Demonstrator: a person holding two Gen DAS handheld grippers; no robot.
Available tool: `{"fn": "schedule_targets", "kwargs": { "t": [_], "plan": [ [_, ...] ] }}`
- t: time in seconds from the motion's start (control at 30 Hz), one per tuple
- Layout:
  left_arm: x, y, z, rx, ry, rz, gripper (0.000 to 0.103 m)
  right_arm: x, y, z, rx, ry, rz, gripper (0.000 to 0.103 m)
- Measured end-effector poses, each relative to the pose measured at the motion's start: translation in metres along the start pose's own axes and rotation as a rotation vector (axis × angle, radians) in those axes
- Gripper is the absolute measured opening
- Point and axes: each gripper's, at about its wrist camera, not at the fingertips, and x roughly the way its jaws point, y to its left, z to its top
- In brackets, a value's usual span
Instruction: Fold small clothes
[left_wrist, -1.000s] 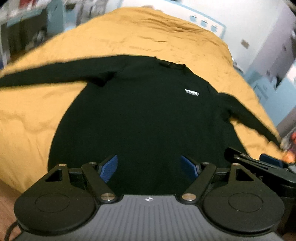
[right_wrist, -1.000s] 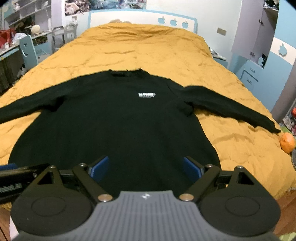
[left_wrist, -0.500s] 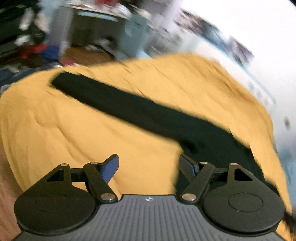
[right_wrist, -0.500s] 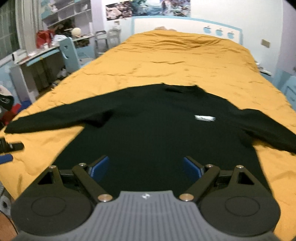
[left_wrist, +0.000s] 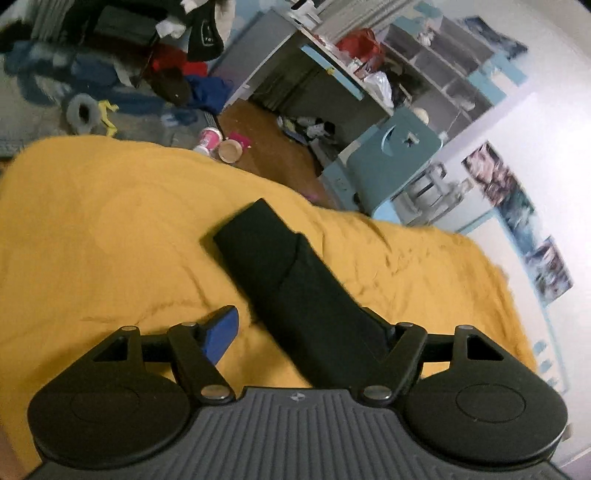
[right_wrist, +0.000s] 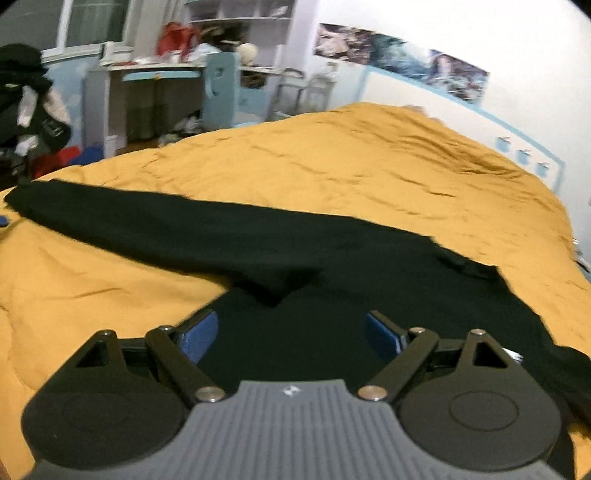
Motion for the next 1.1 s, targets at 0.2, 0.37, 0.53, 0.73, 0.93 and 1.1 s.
{"fn": "schedule_targets", "kwargs": {
  "t": [0.2, 0.37, 0.53, 0.73, 0.93, 1.1],
  "plan": [
    [0.011, 0.015, 0.012, -0.088, -0.066, -0.001, 0.063, 0.014, 0.011, -0.005, 0.049, 0.047, 0.037, 0.081],
    [0.016, 0.02, 0.012, -0.094, -0.104, 0.052, 0.01, 0.02, 0.014, -0.011, 0.041, 0.086, 0.036, 0.081],
    [0.012, 0.015, 0.017, -0.096, -0.118, 0.017, 0.009, 0.017, -0.001, -0.018, 0.067, 0.116, 0.029, 0.081],
    [0.001, -0.031, 0.026, -0.036, -0.123, -0.057, 0.009, 0.005, -0.029, -0.035, 0.126, 0.138, 0.006, 0.081],
    [-0.011, -0.131, 0.003, 0.091, -0.098, -0.262, 0.009, -0.018, -0.074, -0.054, 0.202, 0.133, -0.035, 0.081],
    [-0.005, -0.236, -0.048, 0.169, 0.004, -0.465, 0.009, -0.042, -0.123, -0.08, 0.301, 0.144, -0.082, 0.081]
  ]
}}
